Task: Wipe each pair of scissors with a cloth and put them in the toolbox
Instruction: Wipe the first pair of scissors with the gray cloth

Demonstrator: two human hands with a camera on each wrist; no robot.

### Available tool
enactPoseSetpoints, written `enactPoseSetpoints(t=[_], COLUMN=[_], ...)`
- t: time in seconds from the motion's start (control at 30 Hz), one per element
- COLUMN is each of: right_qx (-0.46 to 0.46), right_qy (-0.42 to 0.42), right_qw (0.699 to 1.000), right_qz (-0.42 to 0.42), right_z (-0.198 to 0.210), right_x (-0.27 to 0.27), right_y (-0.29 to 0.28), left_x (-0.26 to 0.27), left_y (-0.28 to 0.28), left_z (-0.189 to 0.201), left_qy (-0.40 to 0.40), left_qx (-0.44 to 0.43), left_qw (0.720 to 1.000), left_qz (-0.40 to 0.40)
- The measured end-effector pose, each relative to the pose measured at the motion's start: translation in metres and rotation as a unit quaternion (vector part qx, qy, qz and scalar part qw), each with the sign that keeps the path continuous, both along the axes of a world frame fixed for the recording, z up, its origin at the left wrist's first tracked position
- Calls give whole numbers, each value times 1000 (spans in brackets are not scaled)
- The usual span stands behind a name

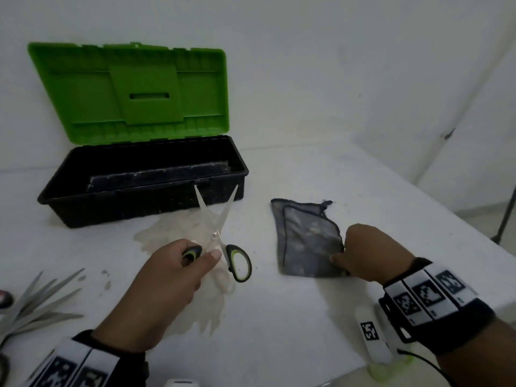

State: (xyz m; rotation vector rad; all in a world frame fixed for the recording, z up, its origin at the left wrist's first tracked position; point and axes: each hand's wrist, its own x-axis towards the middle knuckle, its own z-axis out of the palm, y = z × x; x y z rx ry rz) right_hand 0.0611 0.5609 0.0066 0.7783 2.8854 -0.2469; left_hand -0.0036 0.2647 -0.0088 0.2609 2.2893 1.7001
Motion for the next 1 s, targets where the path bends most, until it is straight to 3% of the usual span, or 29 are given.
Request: enactPoseSetpoints(t=[0.17,0.3,0.47,0.57,0.63,0.77,0.9,1.0], right_qx=[-93,-136,-196,-300,-364,-349,-401,-351], right_qy=[23,171,402,474,488,486,458,475], right_qw=[995,975,891,822,785,789,765,770], right_qz=[10,50,84,99,116,141,209,243], right_z=[2,12,26,29,31,33,32,30], right_x=[-1,1,2,1,-1,-8,-13,-16], right_y=[4,-6,-43,-69,-87,-121,-148,-165], left_x=[4,6,9,12,15,19,19,20], left_y=[4,-1,-15,-25,-30,-41,-52,-57], left_z=[1,3,12,19,25,38,41,40], left_qy=[14,43,88,111,134,180,204,199], left_qx=[-10,-23,-47,-55,-70,-101,-115,-126], left_qw=[1000,999,994,990,985,973,967,966], left_qz=[1,20,49,68,82,100,104,110])
